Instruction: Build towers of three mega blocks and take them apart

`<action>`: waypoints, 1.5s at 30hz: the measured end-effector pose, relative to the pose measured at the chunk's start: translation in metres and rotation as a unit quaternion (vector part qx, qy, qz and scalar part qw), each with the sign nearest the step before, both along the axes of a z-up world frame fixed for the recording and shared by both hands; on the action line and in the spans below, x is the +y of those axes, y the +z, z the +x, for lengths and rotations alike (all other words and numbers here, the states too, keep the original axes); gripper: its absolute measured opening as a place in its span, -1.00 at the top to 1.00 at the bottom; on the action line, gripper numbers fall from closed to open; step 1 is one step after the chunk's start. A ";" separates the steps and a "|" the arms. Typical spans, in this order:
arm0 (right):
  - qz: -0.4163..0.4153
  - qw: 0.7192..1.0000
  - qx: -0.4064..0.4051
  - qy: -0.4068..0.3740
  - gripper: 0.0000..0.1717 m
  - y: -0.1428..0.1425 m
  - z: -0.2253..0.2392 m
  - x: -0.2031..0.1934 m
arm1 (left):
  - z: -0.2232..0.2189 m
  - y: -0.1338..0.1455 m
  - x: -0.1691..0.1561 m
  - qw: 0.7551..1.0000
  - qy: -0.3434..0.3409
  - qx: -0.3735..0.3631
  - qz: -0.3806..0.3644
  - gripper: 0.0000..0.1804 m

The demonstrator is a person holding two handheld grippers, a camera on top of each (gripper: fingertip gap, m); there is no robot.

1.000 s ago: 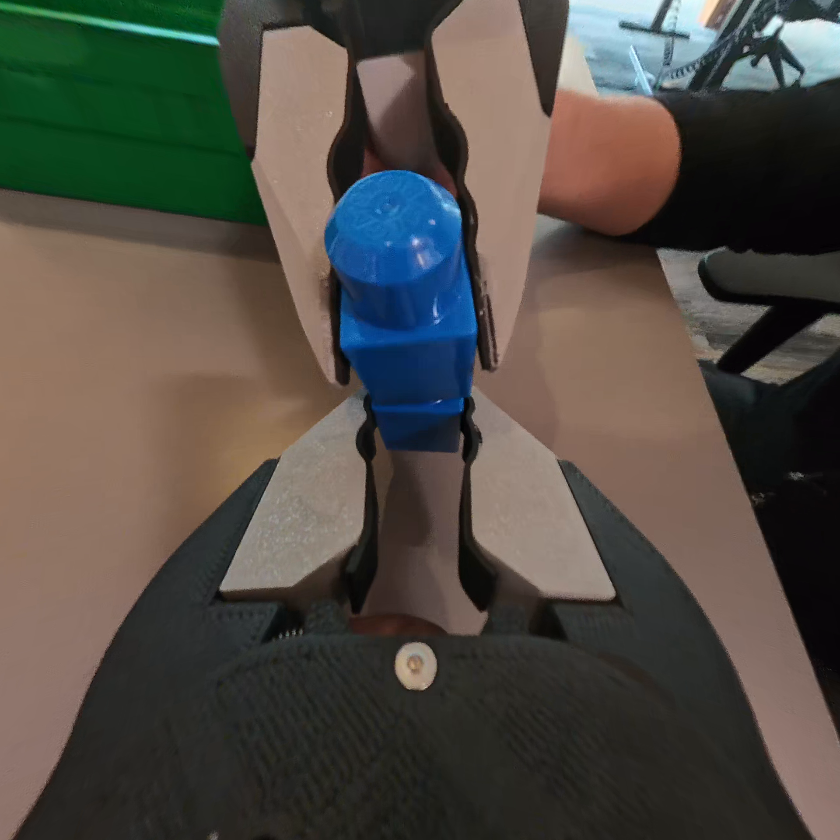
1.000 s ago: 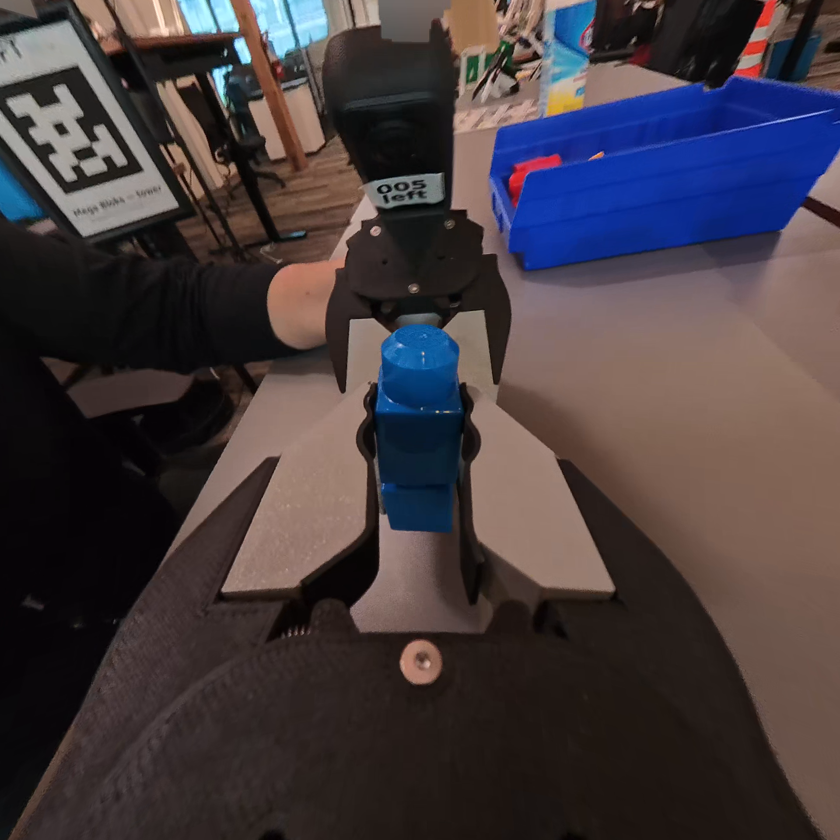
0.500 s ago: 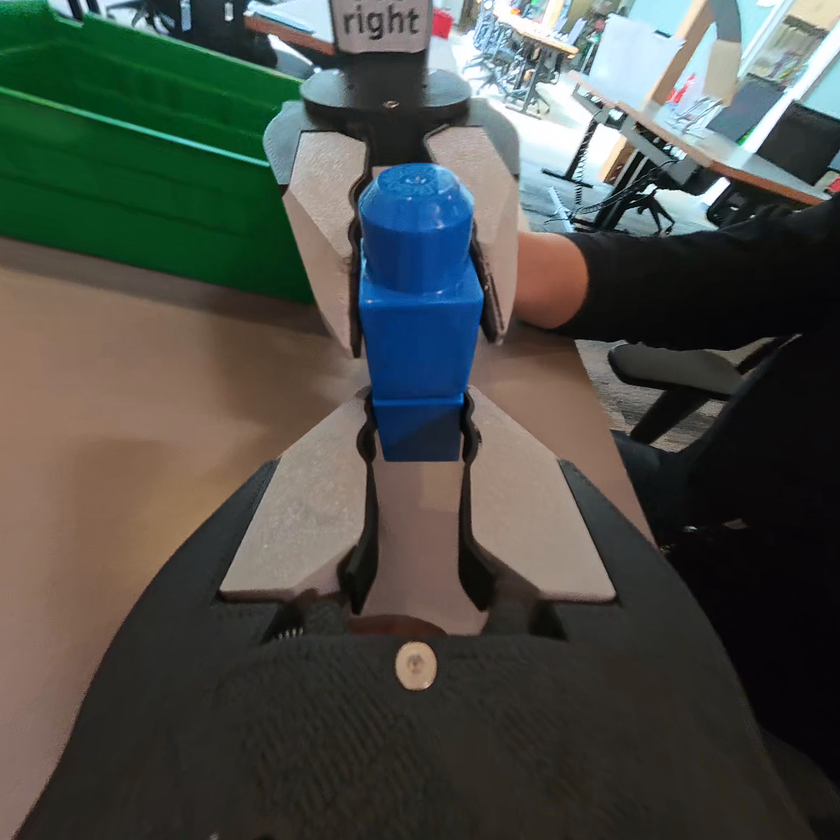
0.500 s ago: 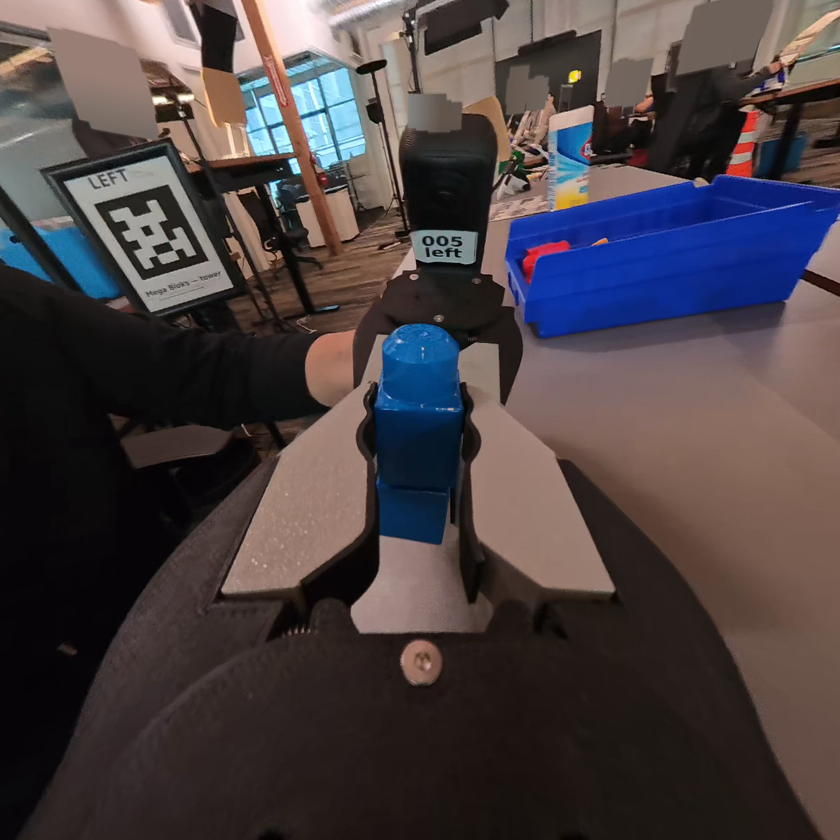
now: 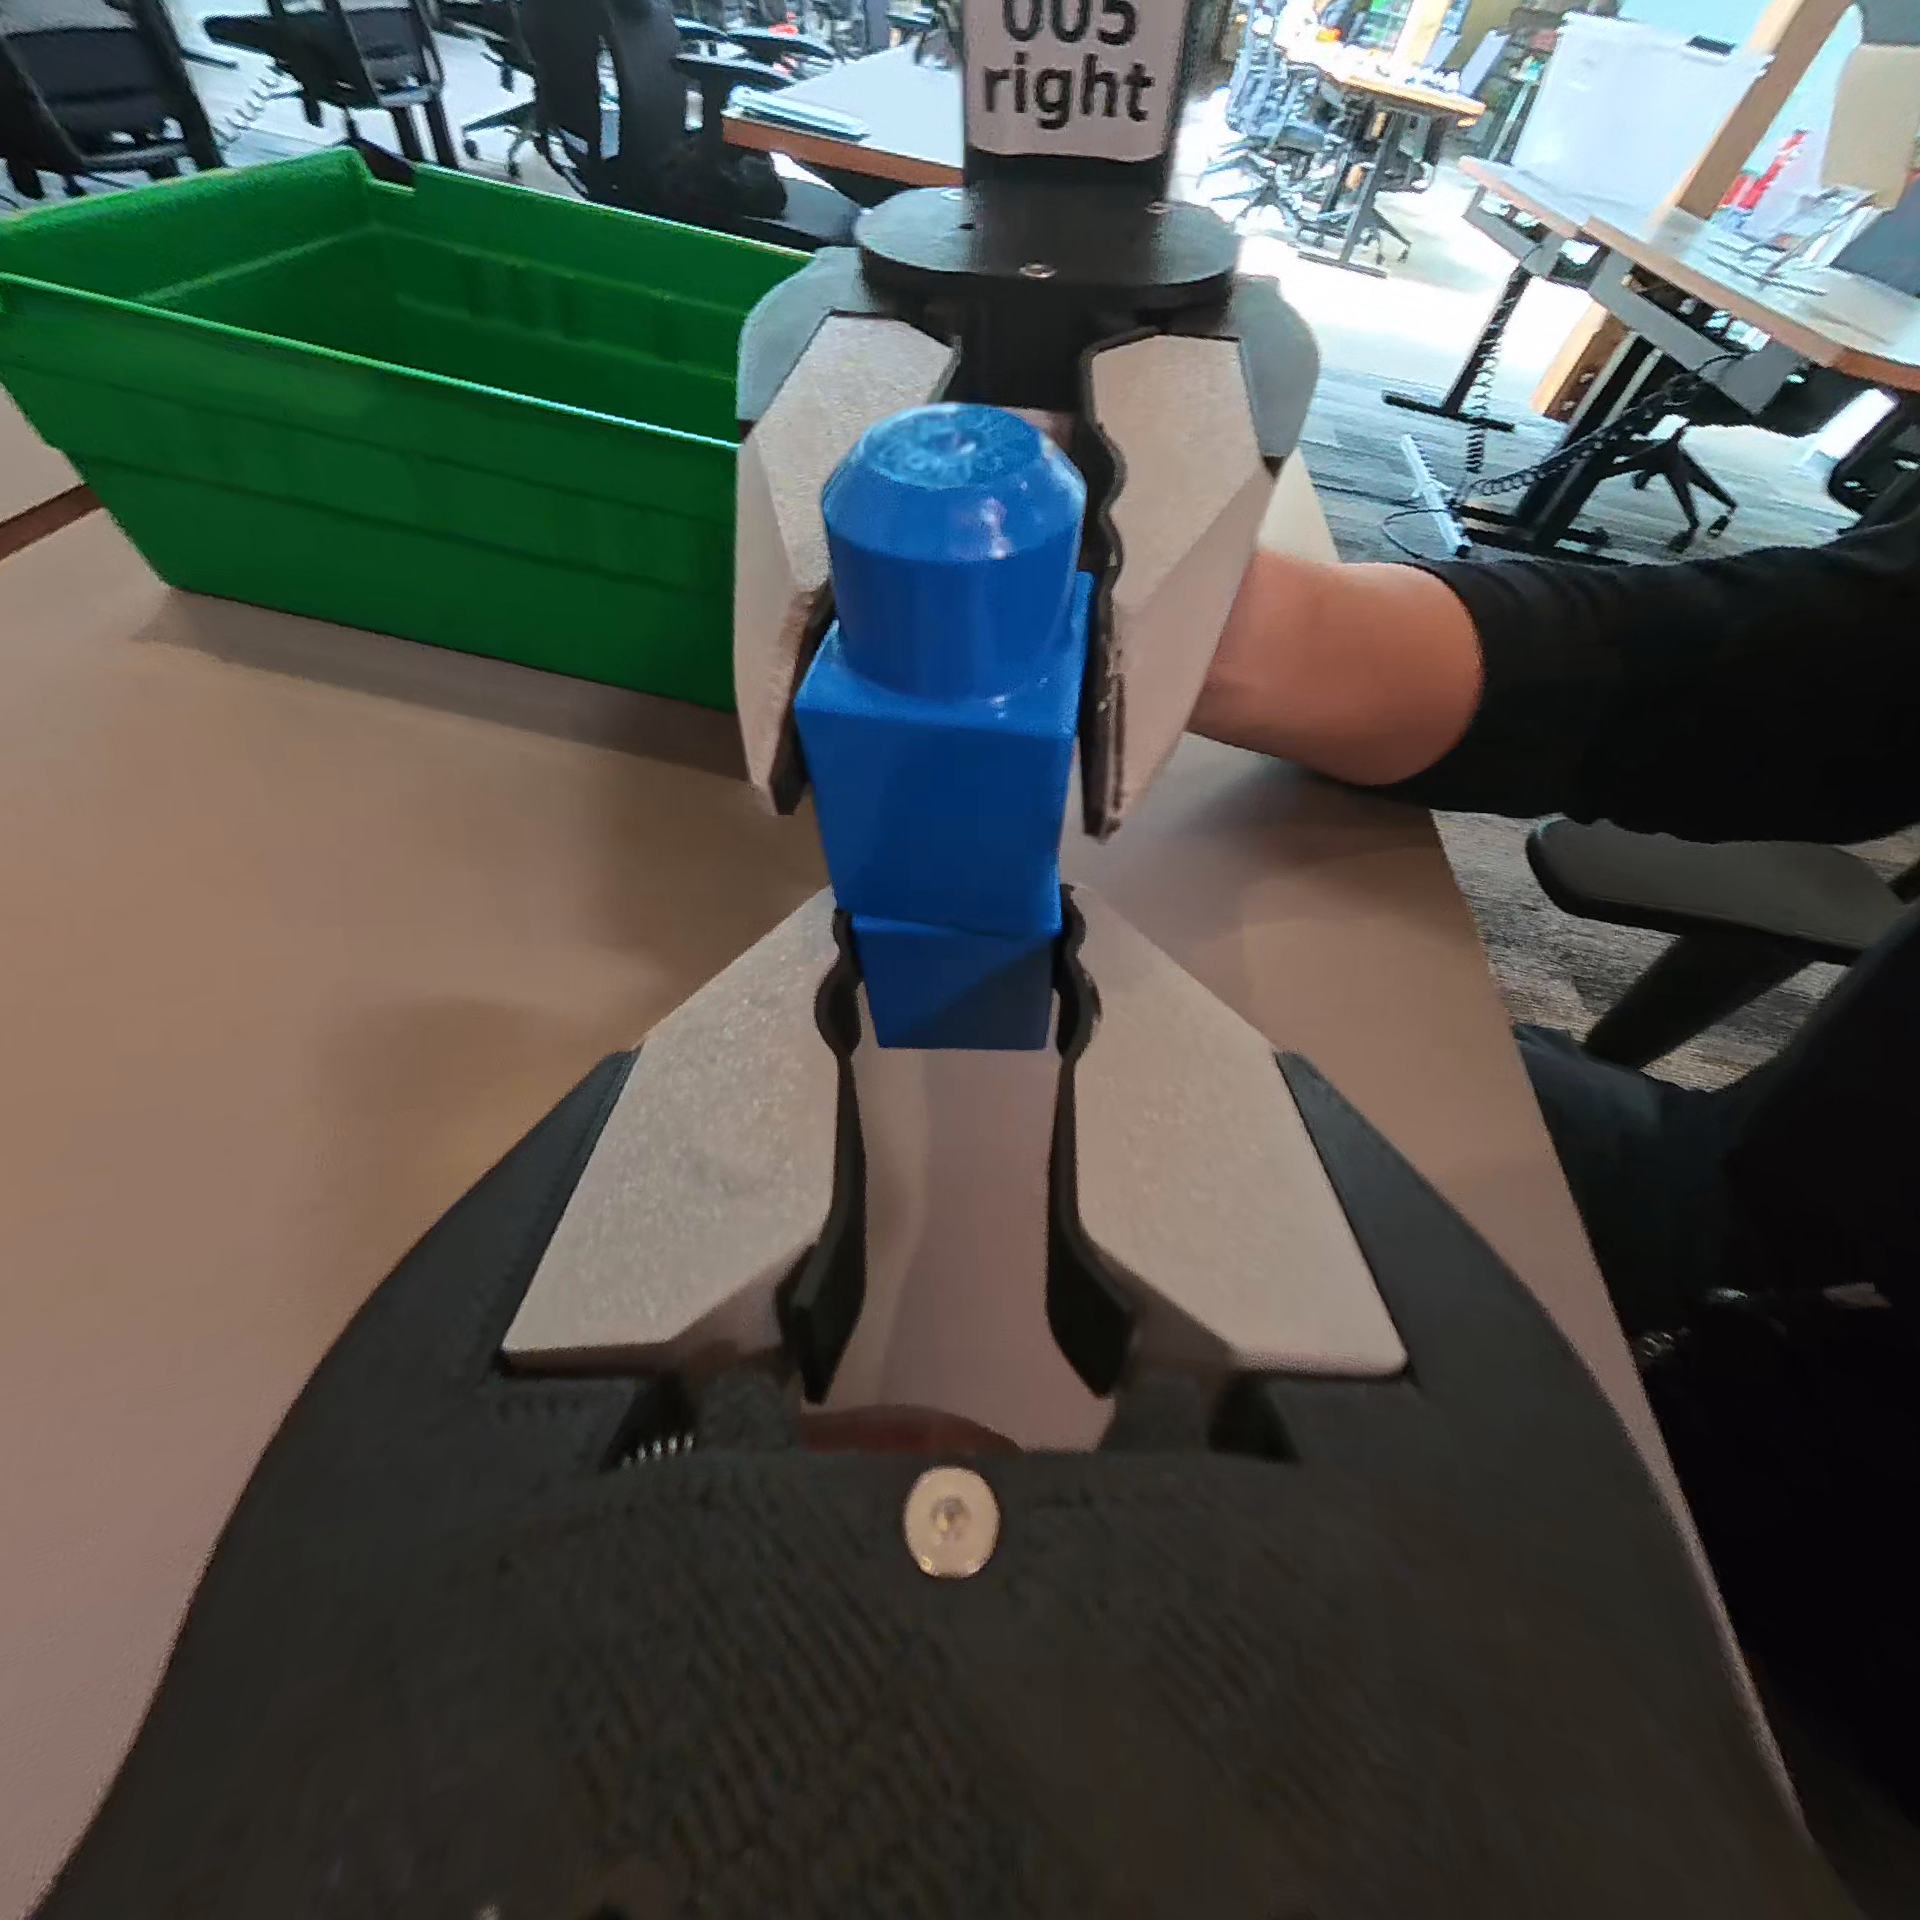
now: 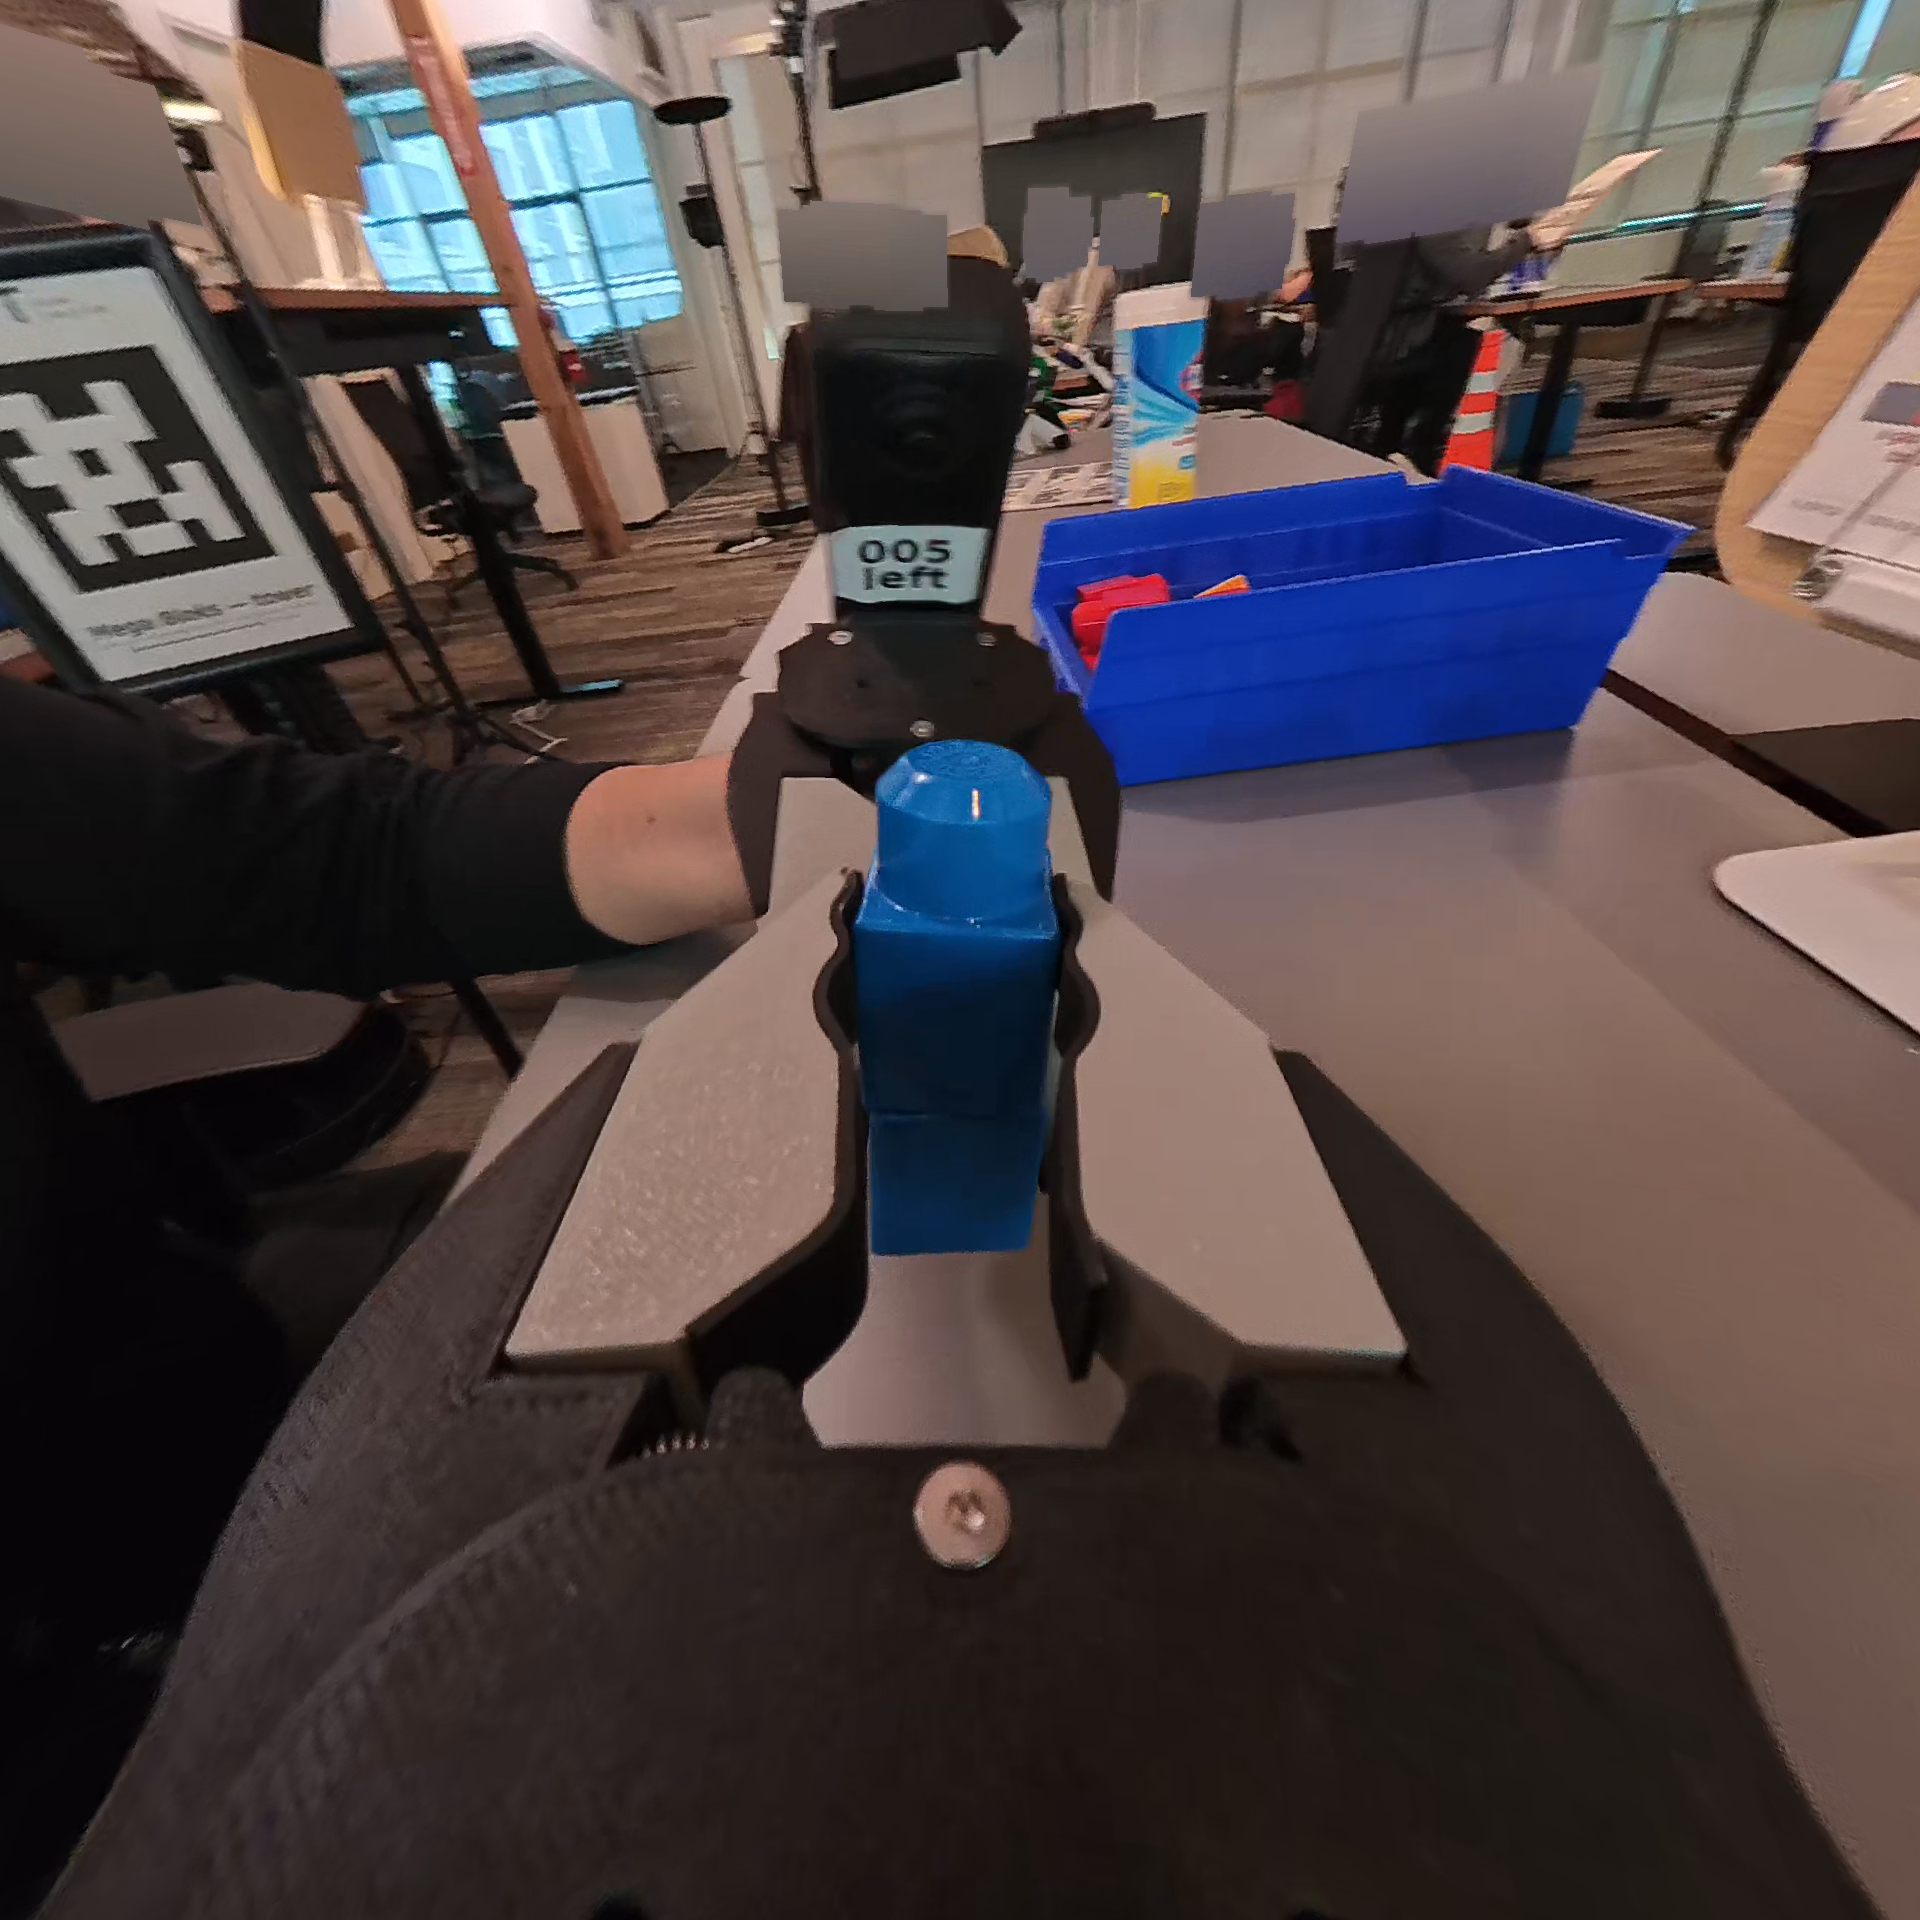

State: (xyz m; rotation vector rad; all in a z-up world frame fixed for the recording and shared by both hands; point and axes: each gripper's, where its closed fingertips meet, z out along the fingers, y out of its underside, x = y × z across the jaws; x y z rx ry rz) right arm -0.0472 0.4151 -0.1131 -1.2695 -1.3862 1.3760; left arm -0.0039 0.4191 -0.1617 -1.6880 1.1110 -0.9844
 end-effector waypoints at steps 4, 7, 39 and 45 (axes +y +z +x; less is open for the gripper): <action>-0.020 0.998 -0.001 0.054 0.61 -0.001 0.002 -0.016 | 0.007 -0.001 -0.016 0.999 -0.045 -0.005 -0.013 0.63; -0.027 0.998 0.001 0.054 0.61 -0.001 0.001 -0.015 | 0.008 -0.001 -0.016 0.999 -0.045 -0.008 -0.016 0.63; -0.001 0.995 -0.055 -0.084 0.69 -0.034 -0.006 0.039 | -0.026 -0.056 0.039 0.987 0.098 0.124 0.031 0.60; -0.012 0.992 -0.067 -0.103 0.69 -0.039 -0.005 0.048 | -0.037 -0.062 0.048 0.984 0.126 0.127 -0.002 0.28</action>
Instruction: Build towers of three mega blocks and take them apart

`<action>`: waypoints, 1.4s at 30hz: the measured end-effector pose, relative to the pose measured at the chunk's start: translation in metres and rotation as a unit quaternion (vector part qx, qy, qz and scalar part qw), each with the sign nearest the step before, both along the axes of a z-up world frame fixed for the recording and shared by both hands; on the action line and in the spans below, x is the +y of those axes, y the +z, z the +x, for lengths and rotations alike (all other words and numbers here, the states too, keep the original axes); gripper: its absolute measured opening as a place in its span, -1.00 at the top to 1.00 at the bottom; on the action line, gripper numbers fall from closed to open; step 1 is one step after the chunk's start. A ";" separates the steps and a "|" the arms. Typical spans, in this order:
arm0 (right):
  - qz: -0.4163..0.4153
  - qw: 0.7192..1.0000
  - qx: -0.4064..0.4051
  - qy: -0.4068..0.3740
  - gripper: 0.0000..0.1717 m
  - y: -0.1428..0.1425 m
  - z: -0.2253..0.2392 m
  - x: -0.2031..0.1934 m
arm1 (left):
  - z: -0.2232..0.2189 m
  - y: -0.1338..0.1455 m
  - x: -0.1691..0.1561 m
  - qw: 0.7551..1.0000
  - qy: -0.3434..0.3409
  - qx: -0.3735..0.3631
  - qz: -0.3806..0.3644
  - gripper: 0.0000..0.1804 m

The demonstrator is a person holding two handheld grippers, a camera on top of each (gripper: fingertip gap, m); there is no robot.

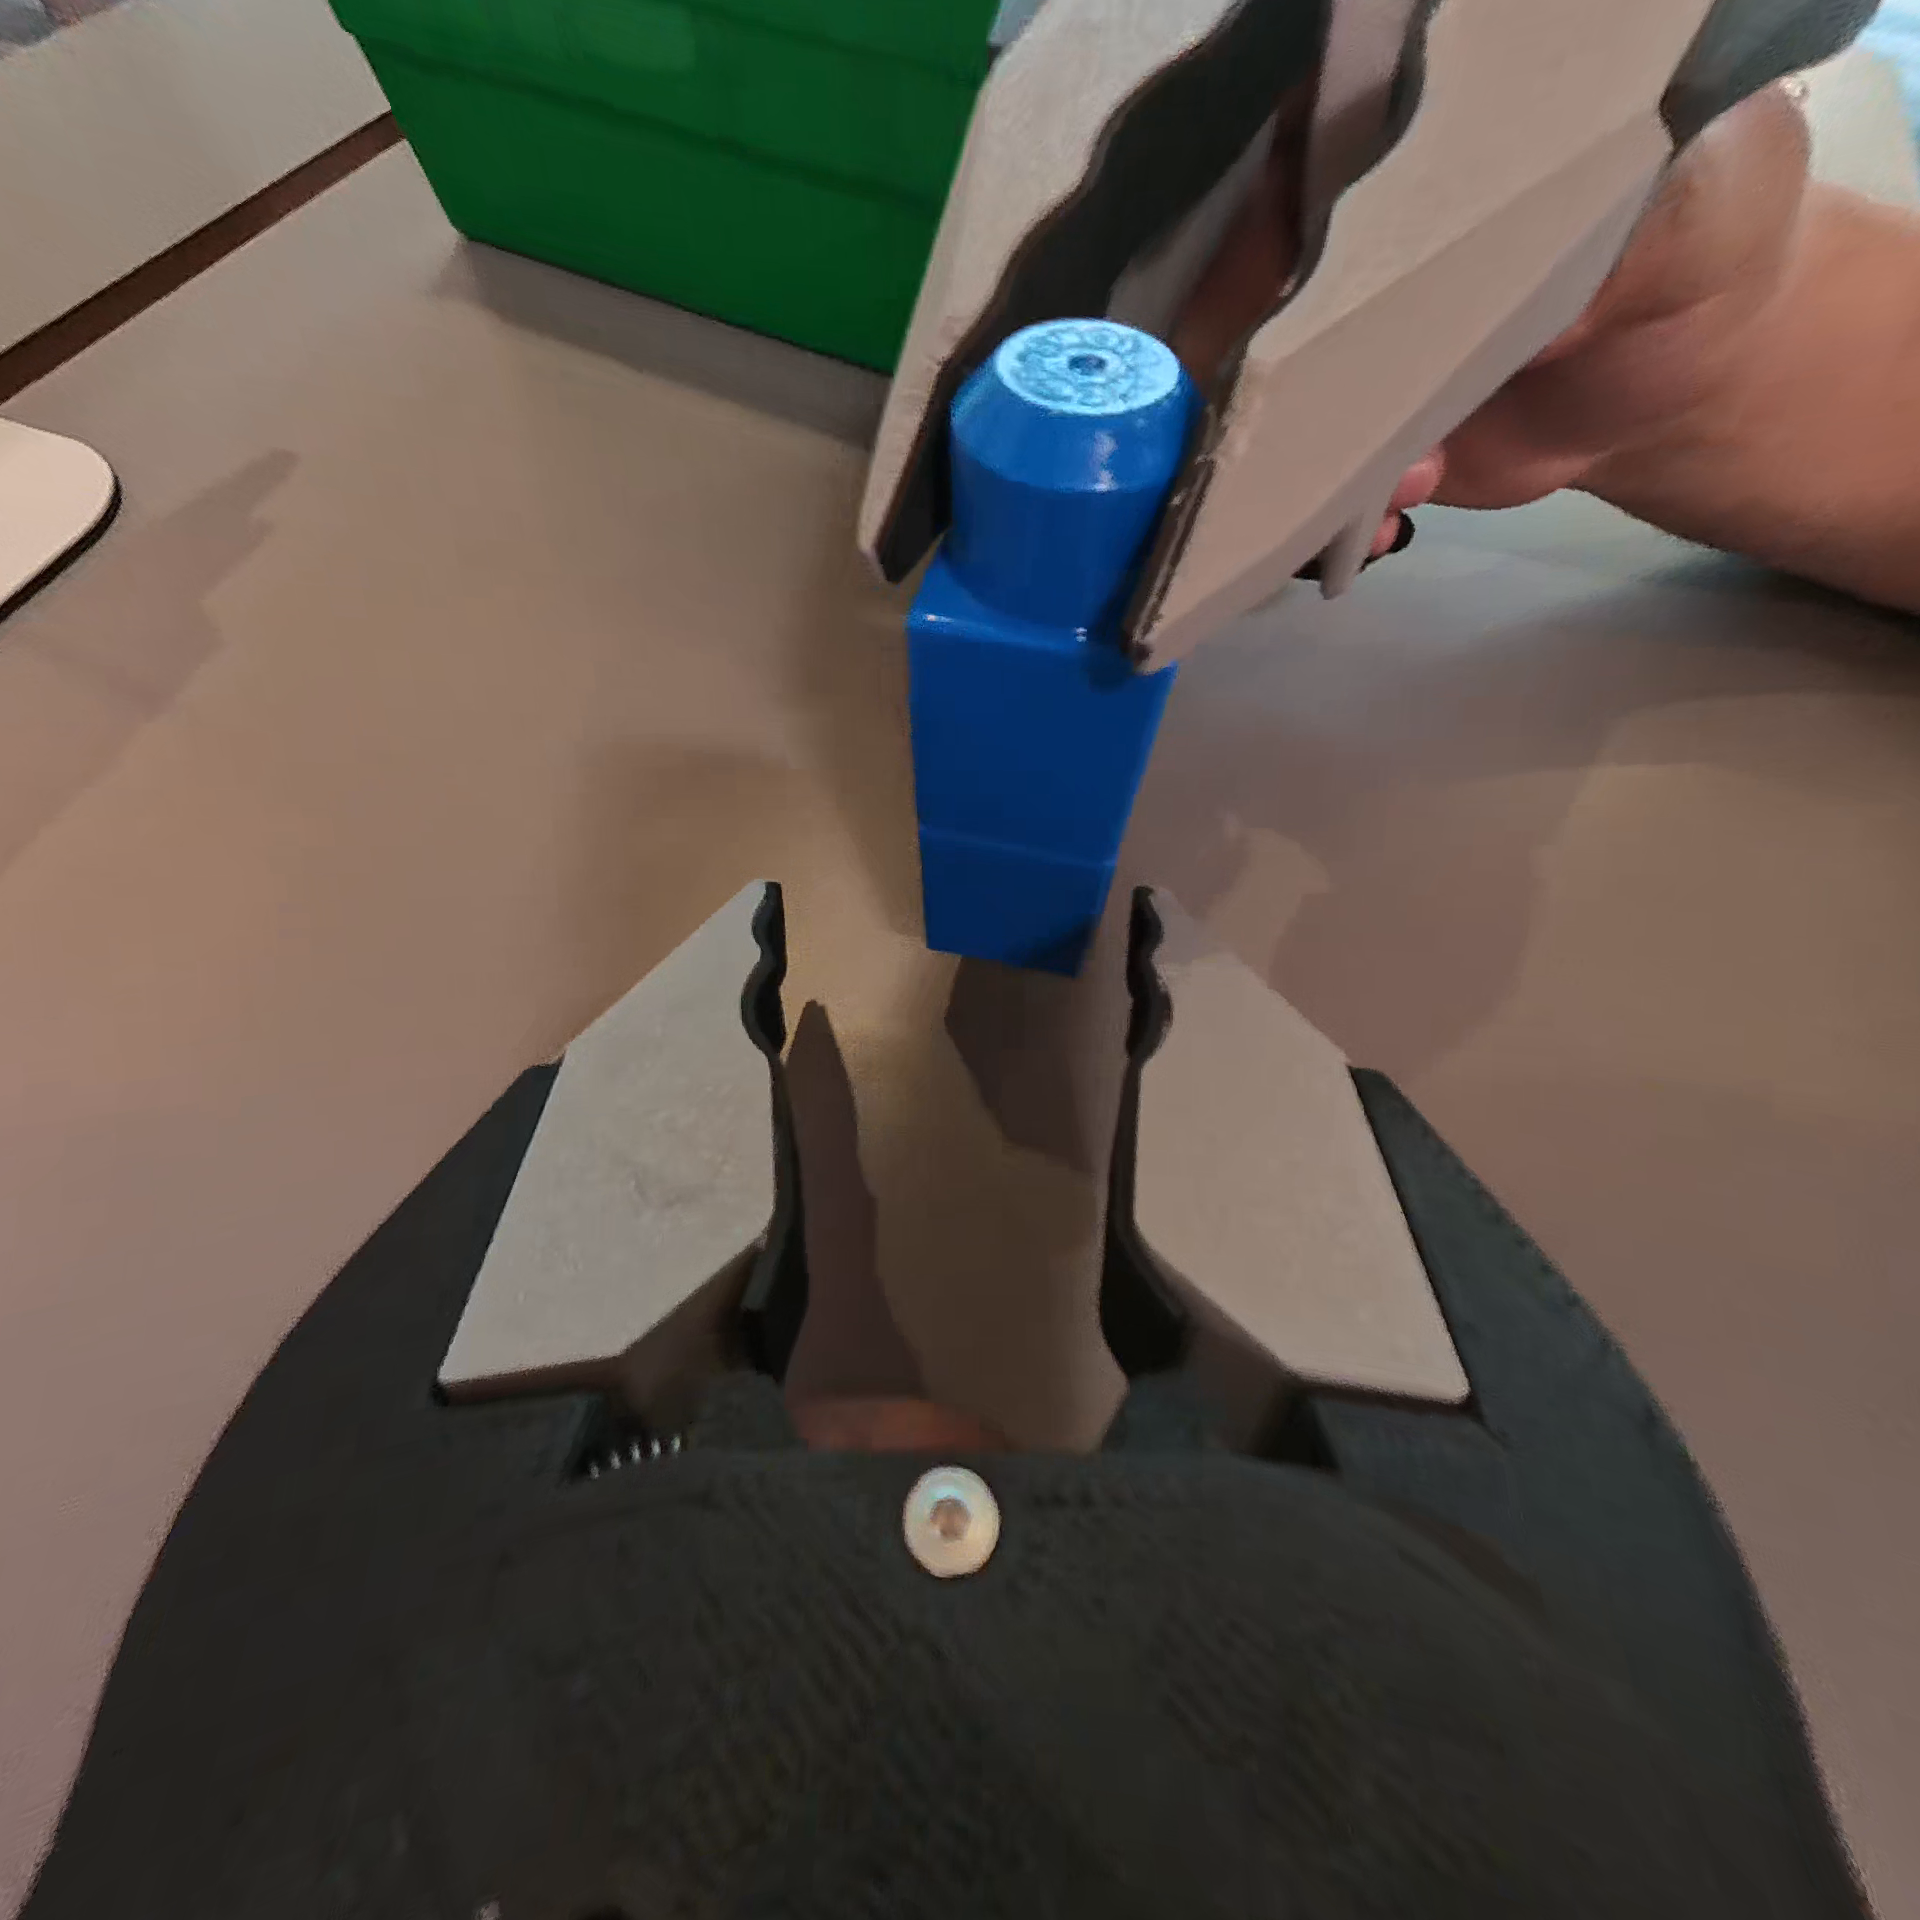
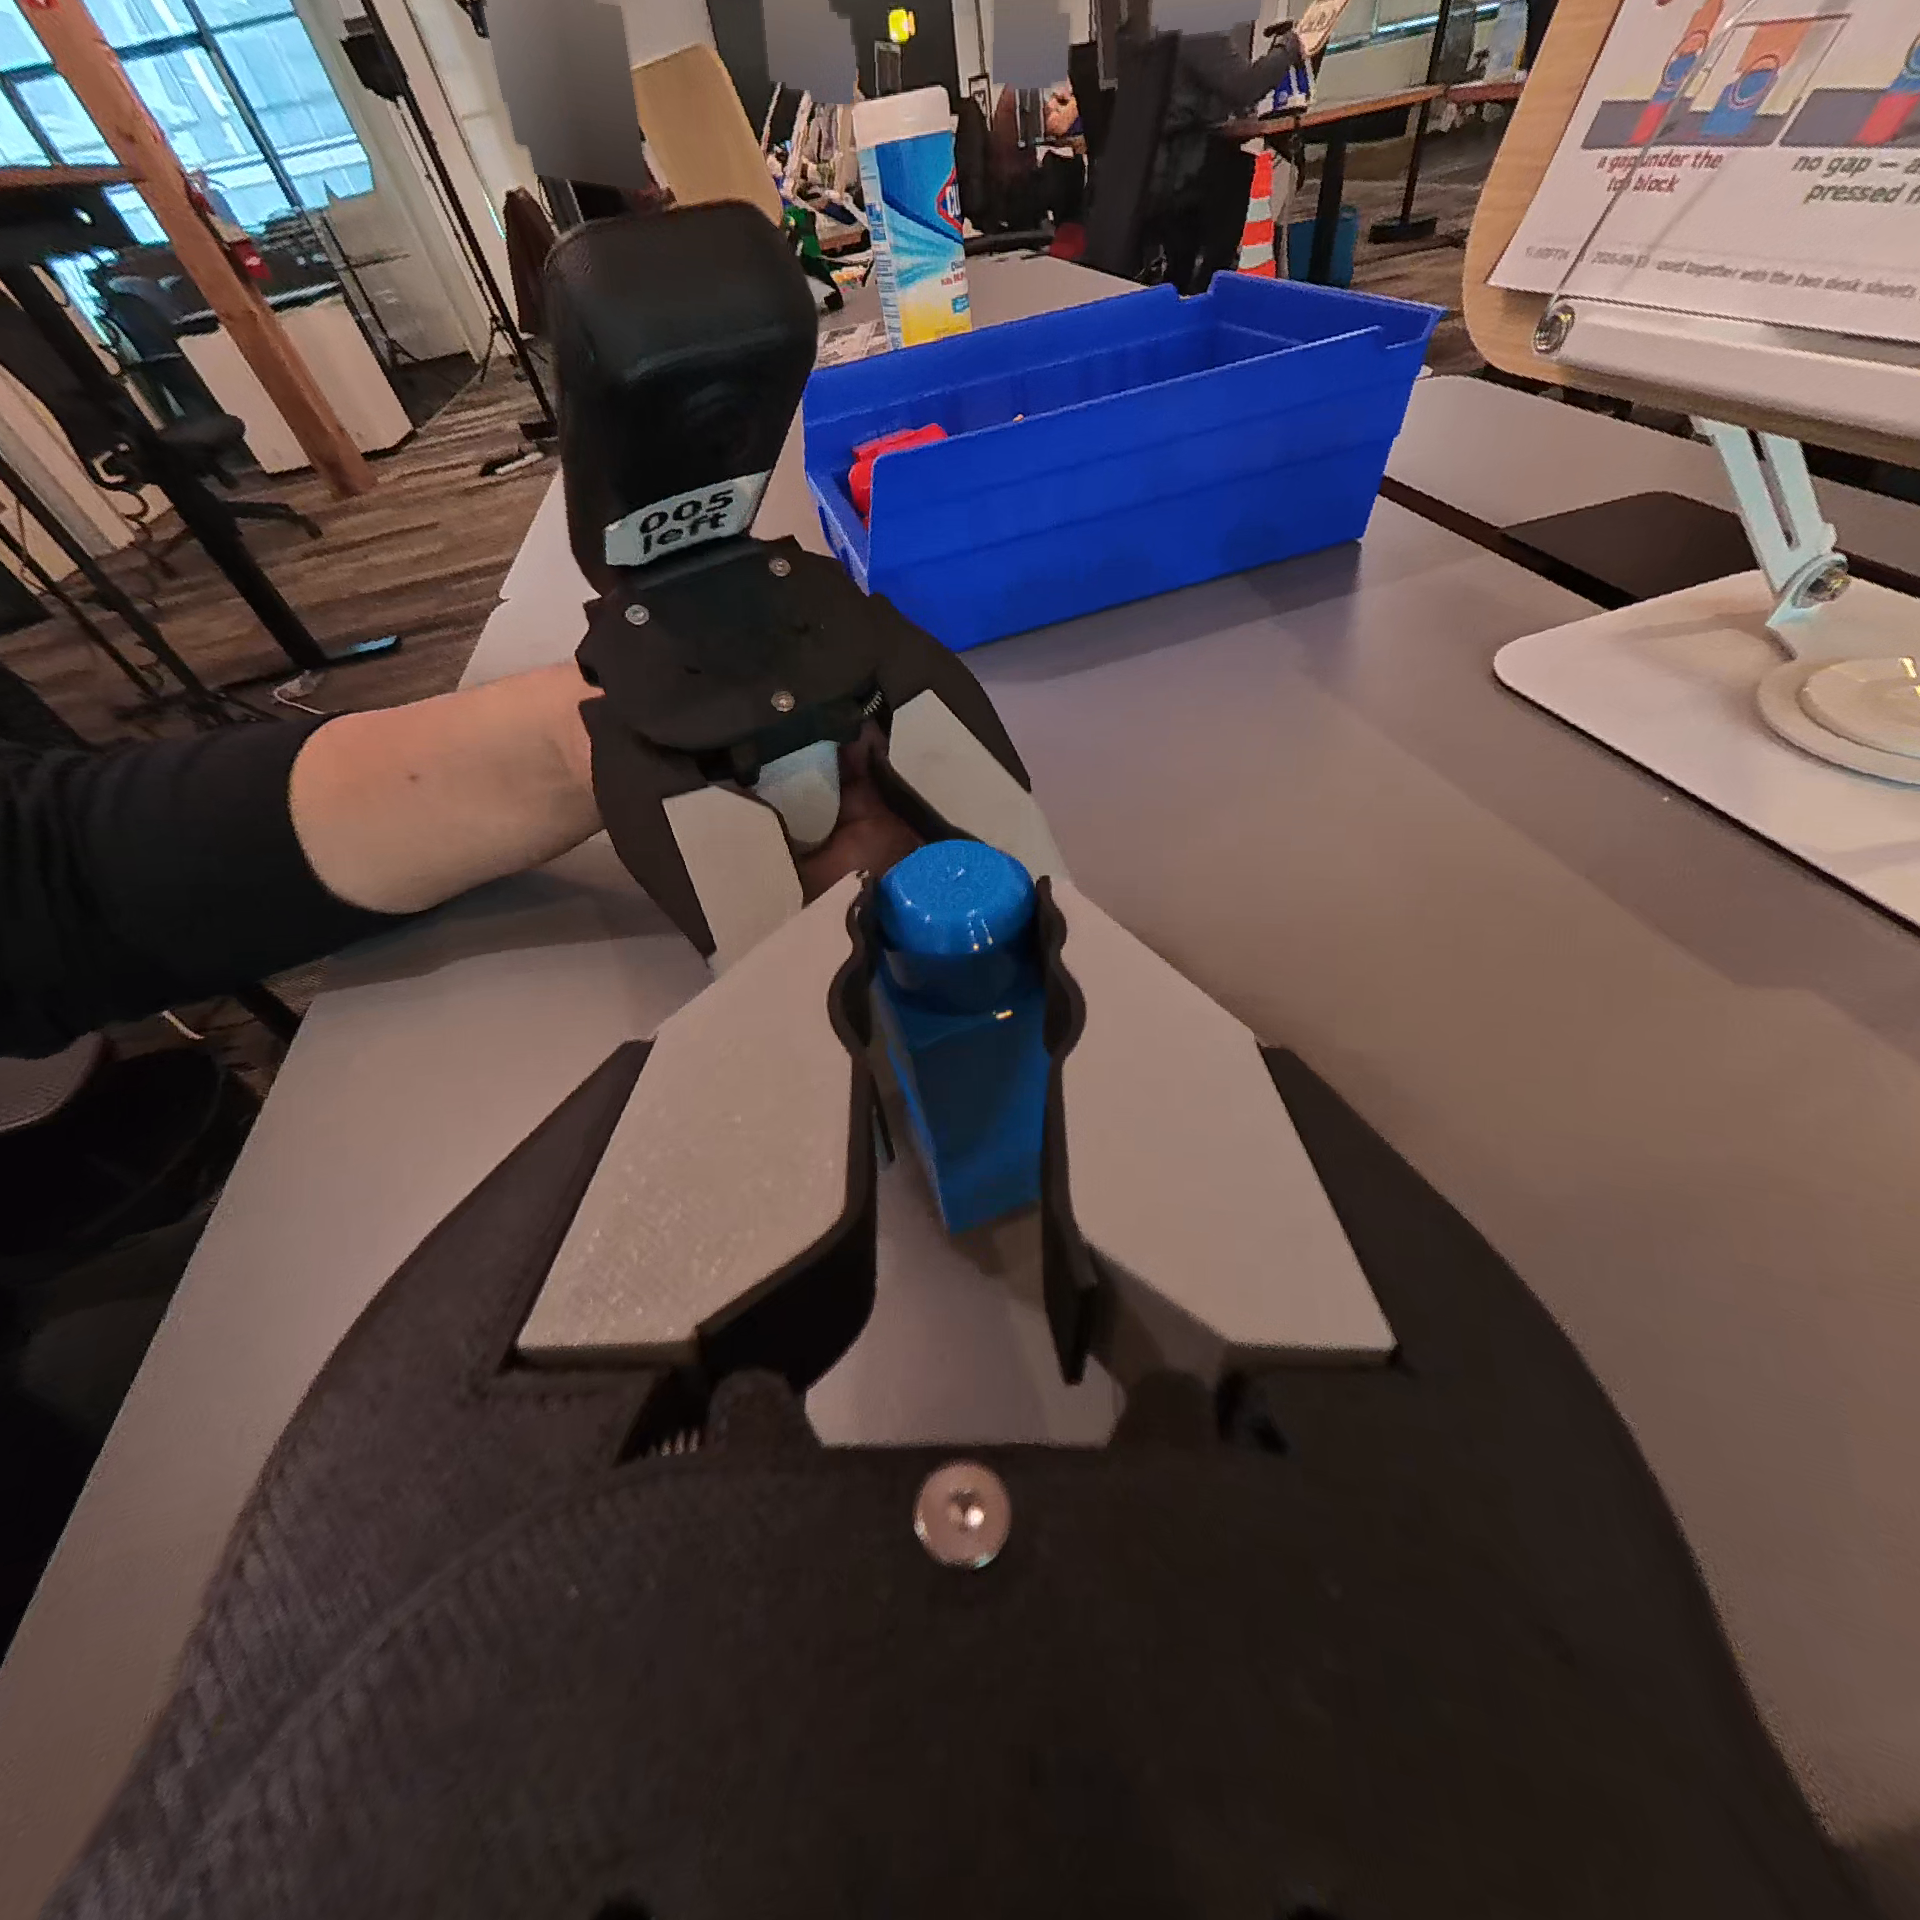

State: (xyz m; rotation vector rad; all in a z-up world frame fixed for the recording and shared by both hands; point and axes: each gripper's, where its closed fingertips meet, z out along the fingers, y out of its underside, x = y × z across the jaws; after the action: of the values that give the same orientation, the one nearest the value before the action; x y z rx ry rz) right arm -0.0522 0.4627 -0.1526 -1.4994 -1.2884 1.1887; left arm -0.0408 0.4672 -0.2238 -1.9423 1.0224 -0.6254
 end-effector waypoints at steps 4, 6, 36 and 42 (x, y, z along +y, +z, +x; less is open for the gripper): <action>0.011 0.999 -0.032 -0.022 0.69 -0.013 -0.002 0.007 | -0.012 -0.001 0.003 1.000 0.011 0.005 -0.004 0.25; 0.008 0.999 -0.050 -0.018 0.68 -0.023 -0.004 0.006 | -0.019 -0.003 0.004 1.000 0.019 0.008 -0.010 0.25; 0.158 0.981 0.081 -0.083 -0.04 0.018 0.014 -0.015 | -0.026 0.066 0.012 0.972 0.120 -0.197 0.034 0.45; 0.174 0.978 0.070 -0.094 -0.04 0.019 0.013 -0.014 | -0.030 0.061 0.017 0.975 0.133 -0.172 0.050 0.45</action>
State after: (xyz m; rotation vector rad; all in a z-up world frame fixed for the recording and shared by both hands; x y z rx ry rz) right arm -0.0393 0.4489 -0.1337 -1.2285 -1.1626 0.8765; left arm -0.0704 0.4843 -0.1629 -1.7643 0.5574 -0.7114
